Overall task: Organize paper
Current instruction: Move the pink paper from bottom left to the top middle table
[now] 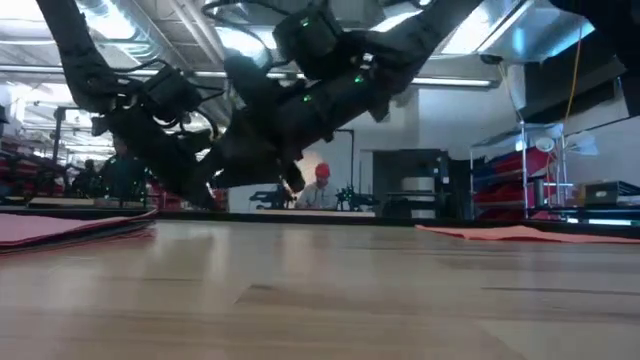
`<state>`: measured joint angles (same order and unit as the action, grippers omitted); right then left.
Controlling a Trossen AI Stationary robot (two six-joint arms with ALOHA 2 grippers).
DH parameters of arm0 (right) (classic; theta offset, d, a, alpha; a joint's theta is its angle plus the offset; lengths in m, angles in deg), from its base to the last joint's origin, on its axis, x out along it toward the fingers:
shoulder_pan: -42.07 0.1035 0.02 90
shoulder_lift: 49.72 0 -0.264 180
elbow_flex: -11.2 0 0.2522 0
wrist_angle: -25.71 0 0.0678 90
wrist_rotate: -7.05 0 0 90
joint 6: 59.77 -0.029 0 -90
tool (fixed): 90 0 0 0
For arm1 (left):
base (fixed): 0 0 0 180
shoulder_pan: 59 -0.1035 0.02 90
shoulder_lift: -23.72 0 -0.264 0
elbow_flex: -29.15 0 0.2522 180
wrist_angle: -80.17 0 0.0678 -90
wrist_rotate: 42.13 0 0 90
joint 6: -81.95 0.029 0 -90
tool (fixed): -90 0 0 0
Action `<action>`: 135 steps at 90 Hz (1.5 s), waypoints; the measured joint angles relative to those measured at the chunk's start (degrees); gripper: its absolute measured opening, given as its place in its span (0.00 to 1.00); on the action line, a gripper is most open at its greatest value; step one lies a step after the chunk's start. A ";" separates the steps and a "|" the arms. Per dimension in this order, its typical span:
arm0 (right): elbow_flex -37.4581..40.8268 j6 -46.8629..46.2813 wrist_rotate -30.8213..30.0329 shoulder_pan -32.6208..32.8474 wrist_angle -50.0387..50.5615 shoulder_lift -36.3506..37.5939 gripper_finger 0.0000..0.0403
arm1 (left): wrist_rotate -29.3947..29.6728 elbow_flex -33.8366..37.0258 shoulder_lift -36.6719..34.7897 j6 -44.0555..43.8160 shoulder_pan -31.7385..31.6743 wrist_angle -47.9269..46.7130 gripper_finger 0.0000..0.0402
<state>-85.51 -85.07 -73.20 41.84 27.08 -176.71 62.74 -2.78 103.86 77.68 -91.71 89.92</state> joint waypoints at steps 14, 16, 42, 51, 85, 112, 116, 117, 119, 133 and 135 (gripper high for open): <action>-3.25 -0.10 0.36 0.00 0.60 -2.61 0.32 | -0.01 0.06 -0.01 -0.19 0.02 -0.34 0.00; -3.93 -0.15 0.36 0.00 0.31 -2.87 0.32 | -0.01 0.00 0.00 -0.21 0.02 -0.24 0.00; -9.01 -1.58 1.45 0.00 1.27 -8.06 0.32 | -0.03 -0.01 0.00 -0.62 0.07 -0.34 0.00; -10.26 -1.66 1.03 0.22 0.94 -8.97 0.32 | -0.03 0.00 0.00 -0.60 0.02 -0.37 0.00; -11.00 -3.02 -1.19 0.22 -0.25 -10.31 0.32 | -0.03 0.02 0.00 -0.82 0.07 -0.25 0.00; -12.03 -4.44 -1.81 0.22 -1.75 -12.25 0.32 | -0.03 0.02 0.02 -0.86 0.04 -0.14 0.00; -12.42 -4.44 -1.78 0.21 -1.83 -12.59 0.32 | -0.04 0.02 0.02 -0.86 0.02 -0.19 0.00; -12.51 -4.44 -1.78 0.22 -1.83 -12.72 0.32 | -0.06 0.02 0.02 -0.86 0.05 -0.22 0.00; -12.69 -4.44 -1.75 0.22 -1.81 -13.03 0.32 | -0.06 0.02 0.02 -0.86 0.07 -0.23 0.00; -16.22 -4.99 -1.24 0.22 -1.40 -15.81 0.30 | -0.05 0.00 0.02 -0.88 0.04 -0.21 0.00; -16.75 -5.15 -1.07 0.22 -1.27 -16.20 0.28 | -0.03 -0.01 0.02 -0.86 0.04 -0.24 0.00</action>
<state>-102.27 -90.22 -74.28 42.06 25.81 -192.91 62.70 -2.78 103.88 76.82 -91.66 89.69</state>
